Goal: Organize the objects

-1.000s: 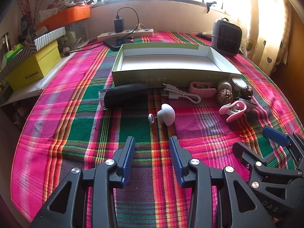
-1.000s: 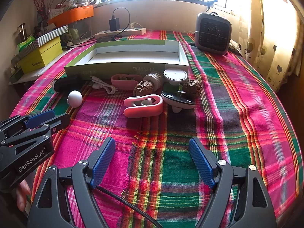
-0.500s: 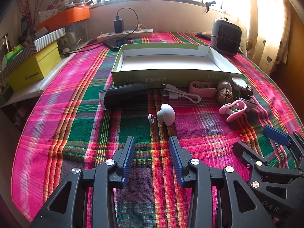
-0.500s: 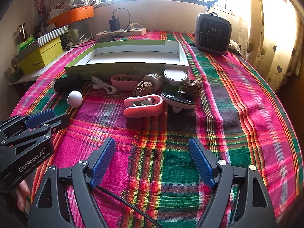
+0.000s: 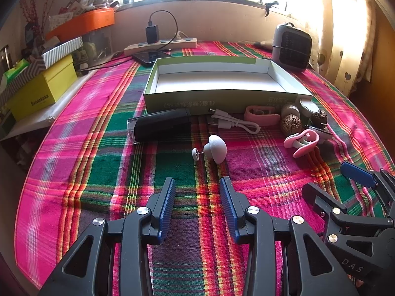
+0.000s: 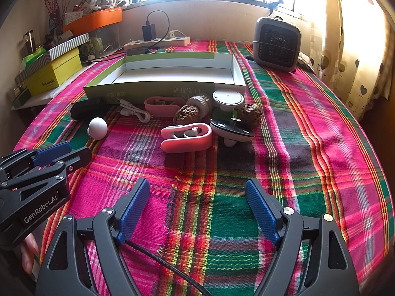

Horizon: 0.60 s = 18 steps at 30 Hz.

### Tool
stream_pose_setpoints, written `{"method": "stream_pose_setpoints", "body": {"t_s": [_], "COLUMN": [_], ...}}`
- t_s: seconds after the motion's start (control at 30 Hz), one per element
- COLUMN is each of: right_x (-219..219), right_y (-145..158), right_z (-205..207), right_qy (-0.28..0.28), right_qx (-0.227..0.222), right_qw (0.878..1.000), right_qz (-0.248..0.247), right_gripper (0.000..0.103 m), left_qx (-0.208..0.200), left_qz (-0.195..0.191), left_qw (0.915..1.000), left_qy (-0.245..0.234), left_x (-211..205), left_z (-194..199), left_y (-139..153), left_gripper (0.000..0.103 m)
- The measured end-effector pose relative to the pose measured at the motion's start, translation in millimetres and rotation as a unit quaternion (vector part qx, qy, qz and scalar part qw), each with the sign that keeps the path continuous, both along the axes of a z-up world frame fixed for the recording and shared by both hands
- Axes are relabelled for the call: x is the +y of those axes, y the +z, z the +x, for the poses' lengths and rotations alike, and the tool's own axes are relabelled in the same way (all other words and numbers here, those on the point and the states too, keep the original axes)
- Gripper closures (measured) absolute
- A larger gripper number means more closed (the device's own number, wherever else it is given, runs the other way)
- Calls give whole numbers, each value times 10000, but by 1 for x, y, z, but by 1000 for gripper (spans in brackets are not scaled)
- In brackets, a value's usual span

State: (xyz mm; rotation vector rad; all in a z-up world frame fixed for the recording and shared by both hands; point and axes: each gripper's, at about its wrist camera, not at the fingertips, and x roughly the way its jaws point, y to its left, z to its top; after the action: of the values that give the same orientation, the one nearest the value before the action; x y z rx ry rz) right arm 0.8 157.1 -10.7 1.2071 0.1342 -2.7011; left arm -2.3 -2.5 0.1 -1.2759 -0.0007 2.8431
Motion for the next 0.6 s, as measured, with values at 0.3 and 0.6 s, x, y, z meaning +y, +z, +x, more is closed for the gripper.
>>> {"method": "stream_pose_setpoints", "body": {"t_s": [0.3, 0.6], "right_x": [7, 7], "right_y": [5, 16], "right_z": [-9, -36], "right_qy": [456, 877], "right_qx": [-145, -177], "right_qw": [9988, 9955], "right_qz": [-89, -319], "right_gripper": [23, 24], "left_qx": [-74, -112], "left_qz": [182, 422], "left_qw": [9986, 9966], "left_qy": [-492, -704], "left_x": [-9, -10], "left_z": [-5, -12], "left_y": [1, 2], "left_gripper": [67, 67]}}
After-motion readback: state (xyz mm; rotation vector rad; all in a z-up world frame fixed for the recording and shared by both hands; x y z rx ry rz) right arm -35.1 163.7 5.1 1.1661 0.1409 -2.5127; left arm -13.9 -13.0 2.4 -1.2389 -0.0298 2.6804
